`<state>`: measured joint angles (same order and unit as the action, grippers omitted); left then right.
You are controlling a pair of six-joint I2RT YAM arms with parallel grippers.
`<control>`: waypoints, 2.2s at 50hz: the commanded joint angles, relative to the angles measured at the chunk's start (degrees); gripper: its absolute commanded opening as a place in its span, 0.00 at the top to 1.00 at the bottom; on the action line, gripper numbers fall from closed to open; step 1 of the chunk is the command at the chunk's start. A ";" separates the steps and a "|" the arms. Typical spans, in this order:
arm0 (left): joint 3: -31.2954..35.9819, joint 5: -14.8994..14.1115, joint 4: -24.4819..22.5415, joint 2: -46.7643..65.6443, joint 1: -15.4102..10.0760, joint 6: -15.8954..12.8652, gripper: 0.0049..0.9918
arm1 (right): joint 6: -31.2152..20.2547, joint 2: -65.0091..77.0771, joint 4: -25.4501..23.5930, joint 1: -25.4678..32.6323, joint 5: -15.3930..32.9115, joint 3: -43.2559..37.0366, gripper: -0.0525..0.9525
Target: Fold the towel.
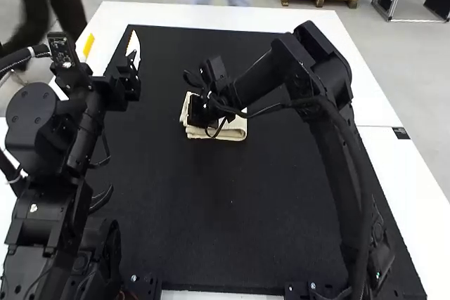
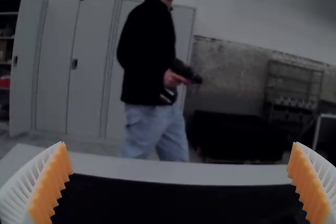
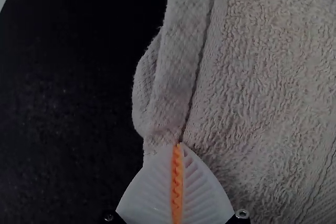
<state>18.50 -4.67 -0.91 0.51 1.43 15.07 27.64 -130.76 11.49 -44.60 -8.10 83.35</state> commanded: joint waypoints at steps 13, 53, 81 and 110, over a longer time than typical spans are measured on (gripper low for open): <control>0.04 0.18 0.12 -0.69 -0.46 -0.30 0.02 | -1.18 -2.22 0.20 -1.37 0.28 2.08 0.95; 0.31 0.18 0.47 -0.69 -0.46 -0.30 0.02 | -1.97 1.03 -4.02 -1.02 1.68 6.74 0.95; 0.22 0.18 0.73 -0.69 -0.73 -0.48 0.02 | -2.77 4.37 -7.44 -2.42 3.53 7.35 0.95; 0.39 0.36 -0.41 -0.69 -0.90 -0.48 0.02 | -5.49 22.39 -15.62 10.59 7.04 12.89 0.95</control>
<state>18.50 -4.67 -0.62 0.51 0.73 15.05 24.12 -117.23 -3.11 -39.79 -3.31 94.32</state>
